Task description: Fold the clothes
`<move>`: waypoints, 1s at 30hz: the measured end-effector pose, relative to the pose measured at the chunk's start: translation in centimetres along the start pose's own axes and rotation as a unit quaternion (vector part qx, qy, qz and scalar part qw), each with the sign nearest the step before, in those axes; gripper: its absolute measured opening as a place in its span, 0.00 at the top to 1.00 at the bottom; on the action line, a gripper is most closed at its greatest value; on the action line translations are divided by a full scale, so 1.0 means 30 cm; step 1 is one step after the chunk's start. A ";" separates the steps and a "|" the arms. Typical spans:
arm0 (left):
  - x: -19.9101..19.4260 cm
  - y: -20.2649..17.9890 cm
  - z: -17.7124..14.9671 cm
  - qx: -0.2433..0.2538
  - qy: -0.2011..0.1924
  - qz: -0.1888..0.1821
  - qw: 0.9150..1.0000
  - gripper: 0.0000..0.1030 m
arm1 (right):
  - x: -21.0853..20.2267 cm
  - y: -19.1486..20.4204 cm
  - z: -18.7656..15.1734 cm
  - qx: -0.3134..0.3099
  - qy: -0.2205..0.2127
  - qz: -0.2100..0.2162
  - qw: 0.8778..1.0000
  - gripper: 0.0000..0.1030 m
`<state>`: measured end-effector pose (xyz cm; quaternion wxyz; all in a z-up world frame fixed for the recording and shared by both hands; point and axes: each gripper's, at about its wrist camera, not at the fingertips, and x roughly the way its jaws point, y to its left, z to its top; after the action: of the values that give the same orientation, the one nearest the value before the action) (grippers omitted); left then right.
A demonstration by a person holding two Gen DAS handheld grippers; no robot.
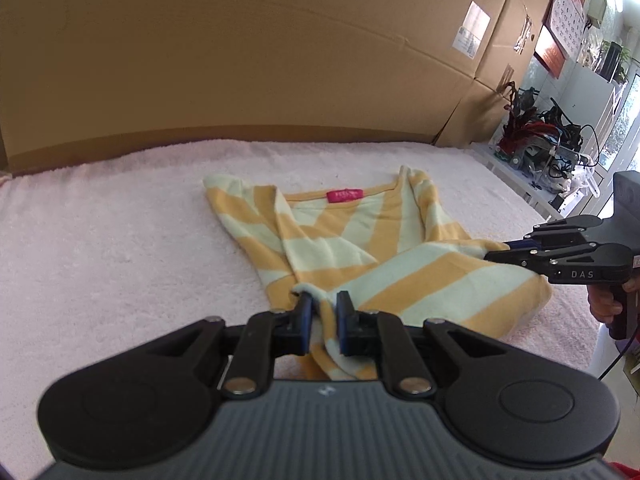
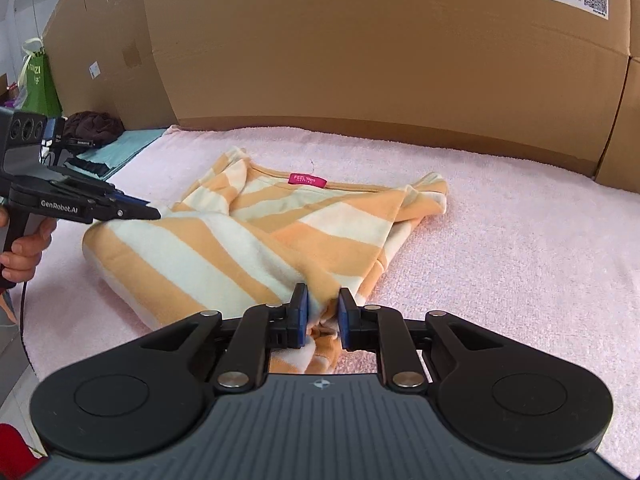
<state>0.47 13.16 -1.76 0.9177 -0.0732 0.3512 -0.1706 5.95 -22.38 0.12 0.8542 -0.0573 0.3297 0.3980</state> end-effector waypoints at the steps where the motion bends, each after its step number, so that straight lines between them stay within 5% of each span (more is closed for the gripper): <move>1: -0.002 0.004 -0.002 -0.001 -0.002 0.005 1.000 0.86 | -0.002 -0.013 -0.001 0.011 -0.007 0.001 1.000 0.83; 4: -0.018 0.015 -0.009 -0.002 -0.008 0.019 1.000 0.73 | -0.009 -0.053 -0.005 0.045 -0.027 0.004 0.999 0.75; 9: -0.154 0.015 -0.020 -0.010 -0.060 0.089 0.994 0.74 | -0.153 -0.048 -0.031 0.080 -0.112 -0.022 0.990 0.65; 12: -0.261 -0.072 -0.043 0.016 -0.107 0.100 0.989 0.74 | -0.265 0.034 -0.077 0.067 -0.158 0.022 0.985 0.65; 14: -0.277 -0.169 -0.068 0.053 -0.120 0.066 0.989 0.66 | -0.273 0.098 -0.118 0.053 -0.154 0.036 0.986 0.66; 16: -0.227 -0.223 -0.091 0.069 -0.110 0.050 0.990 0.45 | -0.261 0.153 -0.155 0.045 -0.143 0.030 0.988 0.66; 20: -0.117 -0.302 -0.132 0.092 -0.095 0.036 0.991 0.44 | -0.185 0.145 -0.179 0.090 -0.141 -0.001 0.986 0.64; 23: -0.082 -0.275 -0.121 0.057 -0.089 0.044 0.993 0.37 | -0.132 0.111 -0.175 0.144 -0.145 -0.002 0.979 0.65; 27: -0.099 -0.255 -0.120 0.026 -0.096 0.060 0.993 0.37 | -0.243 0.070 -0.189 0.186 -0.193 0.019 0.963 0.62; 30: -0.185 -0.244 -0.159 0.020 -0.116 0.084 0.989 0.29 | -0.290 0.065 -0.214 0.166 -0.161 -0.012 0.973 0.58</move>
<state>-8.49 8.29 0.02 0.9647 -0.0440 0.2435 -0.0904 -2.81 -28.95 0.76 0.8985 0.1462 0.2486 0.3310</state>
